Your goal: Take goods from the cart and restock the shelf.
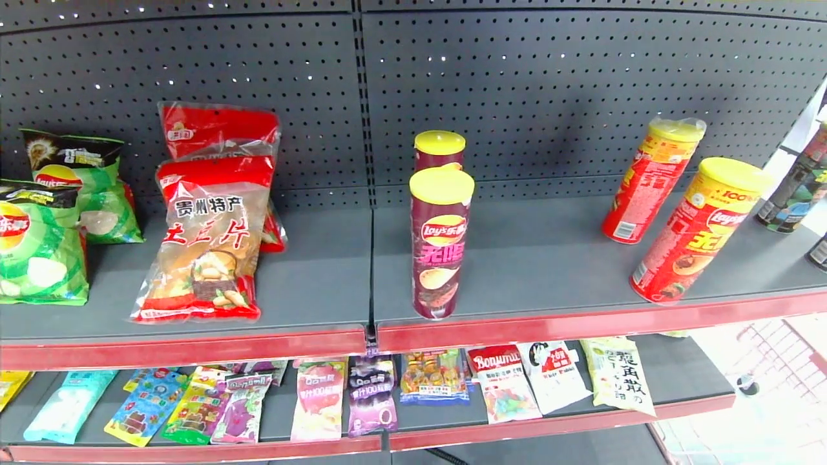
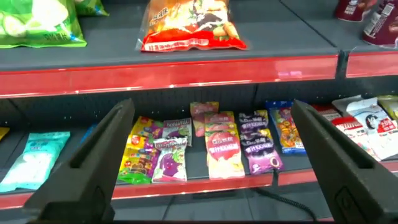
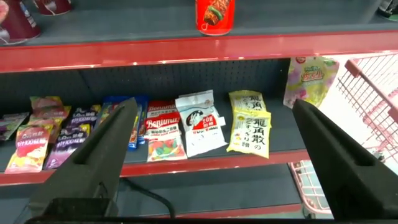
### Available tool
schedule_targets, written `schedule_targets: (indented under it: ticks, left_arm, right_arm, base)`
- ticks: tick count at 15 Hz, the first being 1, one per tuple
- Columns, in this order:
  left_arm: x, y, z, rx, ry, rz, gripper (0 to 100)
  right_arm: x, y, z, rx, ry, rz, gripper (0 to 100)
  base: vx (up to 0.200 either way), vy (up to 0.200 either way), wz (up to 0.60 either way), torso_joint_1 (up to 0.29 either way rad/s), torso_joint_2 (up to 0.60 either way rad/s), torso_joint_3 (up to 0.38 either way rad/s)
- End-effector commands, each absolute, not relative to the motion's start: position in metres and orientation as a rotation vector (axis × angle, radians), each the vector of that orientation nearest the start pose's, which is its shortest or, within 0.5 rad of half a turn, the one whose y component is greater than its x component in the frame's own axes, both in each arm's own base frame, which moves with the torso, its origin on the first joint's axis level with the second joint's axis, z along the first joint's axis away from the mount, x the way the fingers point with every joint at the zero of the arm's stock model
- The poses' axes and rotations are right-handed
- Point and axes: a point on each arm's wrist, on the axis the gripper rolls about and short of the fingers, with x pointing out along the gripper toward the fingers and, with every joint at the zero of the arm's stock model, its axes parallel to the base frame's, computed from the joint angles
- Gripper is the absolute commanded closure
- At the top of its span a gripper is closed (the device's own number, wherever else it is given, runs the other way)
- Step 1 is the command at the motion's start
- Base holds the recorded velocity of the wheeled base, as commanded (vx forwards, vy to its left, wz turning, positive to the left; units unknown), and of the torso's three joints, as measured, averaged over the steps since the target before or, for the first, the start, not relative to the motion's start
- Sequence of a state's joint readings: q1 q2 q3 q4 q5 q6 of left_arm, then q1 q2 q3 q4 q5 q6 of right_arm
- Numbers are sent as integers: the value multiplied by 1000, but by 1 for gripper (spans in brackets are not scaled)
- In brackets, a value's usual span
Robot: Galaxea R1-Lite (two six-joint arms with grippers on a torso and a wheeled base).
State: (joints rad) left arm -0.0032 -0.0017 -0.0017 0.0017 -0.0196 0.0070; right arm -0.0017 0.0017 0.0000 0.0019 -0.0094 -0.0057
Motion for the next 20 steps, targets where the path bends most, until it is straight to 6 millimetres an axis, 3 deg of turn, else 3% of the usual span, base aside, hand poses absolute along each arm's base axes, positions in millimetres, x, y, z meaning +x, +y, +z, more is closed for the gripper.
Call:
schedule_targets:
  ticks: [1,20]
  left_arm:
    - [-23,0,76,8,0,-23,0]
    - [-23,0,76,6,0,-23,0]
  right_arm:
    - [-23,0,75,-8,3,-12,0]
    - [-23,0,75,-5,3,-14,0]
  base:
    - [0,-200,0,22,12,2]
    - [0,-200,0,6,2,2]
